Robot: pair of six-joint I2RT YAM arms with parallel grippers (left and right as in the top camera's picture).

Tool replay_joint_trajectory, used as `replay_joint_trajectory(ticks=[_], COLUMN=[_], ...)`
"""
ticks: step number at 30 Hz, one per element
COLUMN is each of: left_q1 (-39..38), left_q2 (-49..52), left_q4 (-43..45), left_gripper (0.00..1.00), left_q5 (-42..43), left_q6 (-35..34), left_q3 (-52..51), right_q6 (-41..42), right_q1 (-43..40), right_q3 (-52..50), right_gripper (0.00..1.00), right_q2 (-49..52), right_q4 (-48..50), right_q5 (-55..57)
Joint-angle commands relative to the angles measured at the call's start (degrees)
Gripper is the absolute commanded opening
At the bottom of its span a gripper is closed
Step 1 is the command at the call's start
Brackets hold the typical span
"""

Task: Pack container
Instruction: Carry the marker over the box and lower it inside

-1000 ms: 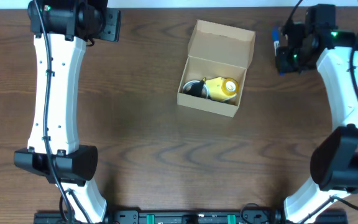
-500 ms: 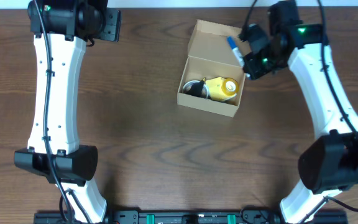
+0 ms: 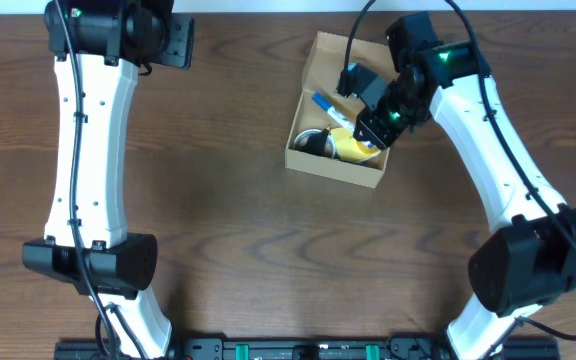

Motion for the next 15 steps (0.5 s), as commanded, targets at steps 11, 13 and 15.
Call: replay_joint_trajectory(ticks=[11, 13, 15], left_q1=[-0.1, -0.1, -0.1], left_q2=[-1.6, -1.6, -1.6], left_q4=[-0.5, -0.5, -0.5], left_gripper=[0.63, 0.63, 0.63], left_q5=[0.2, 0.2, 0.2], left_q6=[-0.5, -0.5, -0.5], left_q3=[0.6, 0.6, 0.6], right_q6=[-12.9, -13.2, -14.8], right_q1=[-4.5, -5.2, -5.3], right_q3=[1.1, 1.1, 1.1], right_gripper=[0.11, 0.11, 0.13], right_q2=[2.0, 3.5, 5.6], right_q4=[-4.7, -5.5, -6.8], right_q5=[-6.2, -7.6, -7.6])
